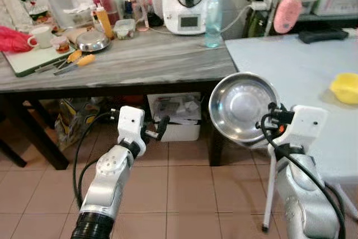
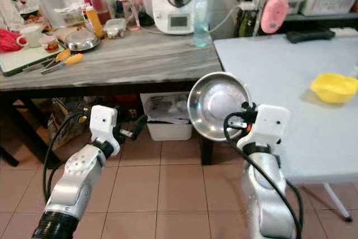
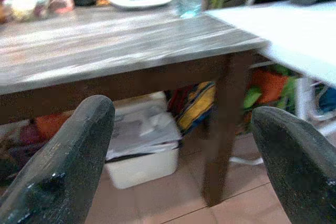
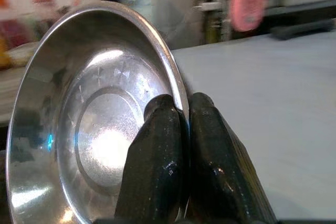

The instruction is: Setting the table

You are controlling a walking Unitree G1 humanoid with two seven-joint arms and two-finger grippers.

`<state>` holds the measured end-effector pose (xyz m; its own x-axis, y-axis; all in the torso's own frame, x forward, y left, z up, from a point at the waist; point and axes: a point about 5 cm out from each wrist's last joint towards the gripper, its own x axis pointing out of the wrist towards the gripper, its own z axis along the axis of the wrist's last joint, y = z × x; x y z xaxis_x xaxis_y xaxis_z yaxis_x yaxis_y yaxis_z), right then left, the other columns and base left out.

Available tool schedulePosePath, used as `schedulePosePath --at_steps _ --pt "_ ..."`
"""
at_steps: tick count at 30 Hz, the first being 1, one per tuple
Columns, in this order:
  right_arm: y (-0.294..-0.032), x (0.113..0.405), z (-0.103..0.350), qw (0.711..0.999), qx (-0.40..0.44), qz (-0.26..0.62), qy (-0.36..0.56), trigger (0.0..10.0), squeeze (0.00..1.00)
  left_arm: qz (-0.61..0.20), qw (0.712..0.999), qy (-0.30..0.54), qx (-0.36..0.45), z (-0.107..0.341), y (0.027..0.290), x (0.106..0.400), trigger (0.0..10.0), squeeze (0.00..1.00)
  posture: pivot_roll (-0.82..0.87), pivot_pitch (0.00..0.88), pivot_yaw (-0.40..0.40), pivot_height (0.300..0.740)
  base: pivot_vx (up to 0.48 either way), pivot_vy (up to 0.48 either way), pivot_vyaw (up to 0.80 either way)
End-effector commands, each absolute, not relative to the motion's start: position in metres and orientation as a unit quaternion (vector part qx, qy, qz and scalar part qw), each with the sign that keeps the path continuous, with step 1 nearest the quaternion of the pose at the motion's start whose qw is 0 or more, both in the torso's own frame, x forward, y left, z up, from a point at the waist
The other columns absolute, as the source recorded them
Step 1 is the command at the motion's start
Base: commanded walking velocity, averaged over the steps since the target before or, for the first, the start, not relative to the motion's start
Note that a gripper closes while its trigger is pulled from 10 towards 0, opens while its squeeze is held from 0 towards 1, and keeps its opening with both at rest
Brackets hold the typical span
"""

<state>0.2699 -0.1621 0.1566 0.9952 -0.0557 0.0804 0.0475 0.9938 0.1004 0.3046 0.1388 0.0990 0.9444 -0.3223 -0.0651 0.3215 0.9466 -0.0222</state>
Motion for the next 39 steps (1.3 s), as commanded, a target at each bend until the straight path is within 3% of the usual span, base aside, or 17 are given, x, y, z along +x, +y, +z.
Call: schedulePosePath --at_steps 1,23,39 --pt "-0.1688 0.2704 0.1599 0.997 0.045 -0.036 -0.051 10.0 0.00 -0.170 0.985 0.023 -0.005 0.1048 0.1335 0.3065 10.0 0.00 -0.10 0.000 0.050 0.740 0.458 0.000 0.00" --pt "-0.1712 0.2696 0.1580 0.997 0.048 -0.042 -0.050 10.0 0.00 -0.162 0.986 0.033 -0.012 0.1027 0.1324 0.3080 10.0 0.00 -0.11 0.000 0.053 0.740 0.453 0.000 0.00" --pt "-0.1712 0.2690 0.1581 0.997 0.048 -0.044 -0.050 10.0 0.00 -0.138 0.990 0.032 -0.019 0.1034 0.1334 0.3113 10.0 0.00 -0.12 0.000 0.057 0.740 0.015 0.000 0.00"
